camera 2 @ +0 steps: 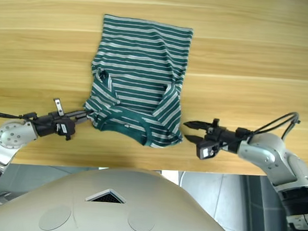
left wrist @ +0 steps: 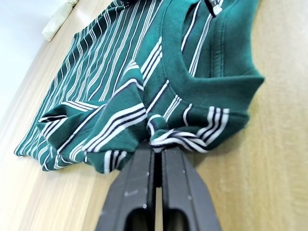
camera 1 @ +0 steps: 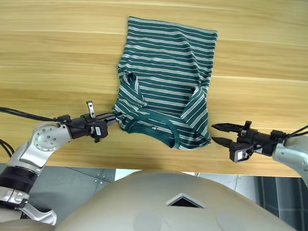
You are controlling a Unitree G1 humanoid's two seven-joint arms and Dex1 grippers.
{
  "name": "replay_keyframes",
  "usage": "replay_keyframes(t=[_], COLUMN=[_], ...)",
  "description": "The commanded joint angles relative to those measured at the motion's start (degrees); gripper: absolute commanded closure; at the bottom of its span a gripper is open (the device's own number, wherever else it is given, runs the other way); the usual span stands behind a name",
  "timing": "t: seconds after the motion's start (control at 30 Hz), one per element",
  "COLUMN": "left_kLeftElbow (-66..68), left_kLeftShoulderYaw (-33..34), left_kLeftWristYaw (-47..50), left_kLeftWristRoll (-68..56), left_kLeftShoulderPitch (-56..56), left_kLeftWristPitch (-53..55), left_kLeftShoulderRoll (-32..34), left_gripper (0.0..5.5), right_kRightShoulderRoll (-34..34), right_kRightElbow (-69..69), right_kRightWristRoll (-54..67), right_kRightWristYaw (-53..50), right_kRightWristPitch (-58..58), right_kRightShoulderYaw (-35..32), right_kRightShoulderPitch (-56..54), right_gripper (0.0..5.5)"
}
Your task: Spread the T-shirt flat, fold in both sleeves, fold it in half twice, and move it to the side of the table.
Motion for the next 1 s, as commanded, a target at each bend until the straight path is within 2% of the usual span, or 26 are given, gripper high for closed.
replay_keyframes(t=[0.03, 0.47, 0.77, 1.0], left_kLeftElbow=[1.72, 3.87, 3.48, 2.37], left_kLeftShoulderYaw=[-1.01, -1.58, -1.73, -0.93], left_kLeftWristYaw=[-0.55, -1.44, -1.63, -1.79], left_kLeftWristRoll=[0.78, 0.89, 1.20, 0.83], left_kLeftShoulderPitch=[-0.88, -2.69, -2.77, -2.18], left_kLeftWristPitch=[-0.36, -1.22, -1.08, -0.73], left_kLeftShoulderRoll=[-1.13, -2.07, -2.60, -1.83], left_gripper=[5.49, 5.49, 5.49, 5.49], right_kRightShoulderRoll=[1.96, -1.79, -0.61, -5.62], right_kRightElbow=[-1.36, -5.13, -2.10, -5.85], right_kRightWristRoll=[0.04, 2.12, 1.11, 3.06], right_kRightWristYaw=[1.73, 5.35, 7.11, 5.28], right_kRightWristPitch=[-0.55, -0.93, -1.17, 0.65], right_kRightShoulderYaw=[2.53, 3.05, 4.96, -3.11], right_kRightShoulderPitch=[-4.29, -1.11, -4.50, 4.21], right_gripper=[3.12, 3.12, 3.12, 3.12])
